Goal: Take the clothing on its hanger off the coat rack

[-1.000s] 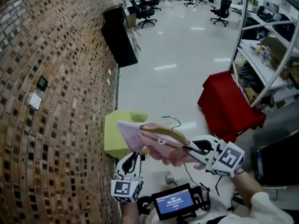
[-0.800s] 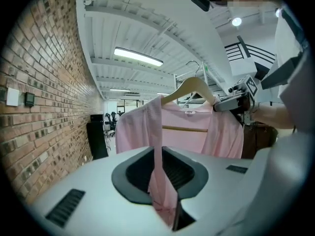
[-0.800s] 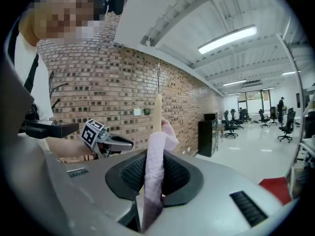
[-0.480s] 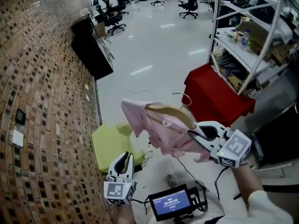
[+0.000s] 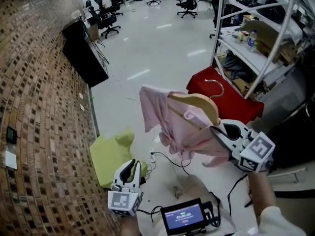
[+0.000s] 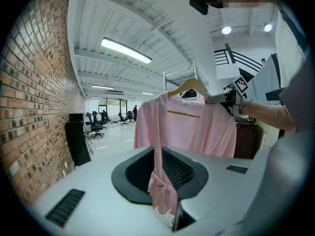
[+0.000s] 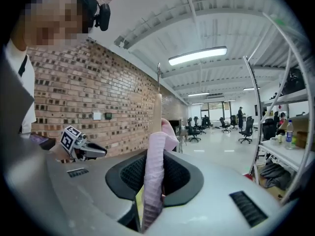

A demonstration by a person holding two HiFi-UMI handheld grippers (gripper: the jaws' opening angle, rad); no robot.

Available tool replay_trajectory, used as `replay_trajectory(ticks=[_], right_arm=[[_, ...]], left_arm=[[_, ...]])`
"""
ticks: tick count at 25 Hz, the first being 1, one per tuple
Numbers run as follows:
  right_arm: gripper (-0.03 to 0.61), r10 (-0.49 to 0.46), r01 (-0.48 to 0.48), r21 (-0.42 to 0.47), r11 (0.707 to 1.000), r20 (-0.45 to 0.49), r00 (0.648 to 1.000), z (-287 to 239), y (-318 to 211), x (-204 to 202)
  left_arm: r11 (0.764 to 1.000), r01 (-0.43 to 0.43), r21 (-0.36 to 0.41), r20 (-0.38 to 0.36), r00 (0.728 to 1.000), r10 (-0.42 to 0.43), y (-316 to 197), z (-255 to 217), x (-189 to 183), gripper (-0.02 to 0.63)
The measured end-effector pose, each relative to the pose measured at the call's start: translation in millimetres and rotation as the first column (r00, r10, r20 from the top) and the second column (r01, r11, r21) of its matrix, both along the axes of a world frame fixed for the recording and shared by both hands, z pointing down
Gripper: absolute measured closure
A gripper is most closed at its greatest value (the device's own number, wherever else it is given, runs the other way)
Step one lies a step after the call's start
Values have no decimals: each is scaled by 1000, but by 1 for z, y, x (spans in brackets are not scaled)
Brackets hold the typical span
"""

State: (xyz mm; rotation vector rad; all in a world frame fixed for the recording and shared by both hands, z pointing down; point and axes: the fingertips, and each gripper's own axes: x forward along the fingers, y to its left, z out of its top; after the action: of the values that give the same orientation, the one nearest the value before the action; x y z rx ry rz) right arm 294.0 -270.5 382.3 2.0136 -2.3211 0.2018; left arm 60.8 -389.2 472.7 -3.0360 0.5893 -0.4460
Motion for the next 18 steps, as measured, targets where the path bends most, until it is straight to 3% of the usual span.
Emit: replay_trajectory(ticks=[11, 14, 18], right_arm=[[534, 94, -94, -4, 996, -16, 995, -6, -26, 58], [534, 97, -97, -10, 995, -2, 995, -3, -35, 83], [534, 86, -86, -9, 996, 21, 996, -5, -47, 138]], left_arm=[[1000, -14, -1, -5, 1000, 14, -42, -2, 40, 551], [1000, -14, -10, 8, 1000, 14, -51, -1, 70, 551], [1000, -21, -3, 23, 1000, 21, -63, -13, 139, 551]])
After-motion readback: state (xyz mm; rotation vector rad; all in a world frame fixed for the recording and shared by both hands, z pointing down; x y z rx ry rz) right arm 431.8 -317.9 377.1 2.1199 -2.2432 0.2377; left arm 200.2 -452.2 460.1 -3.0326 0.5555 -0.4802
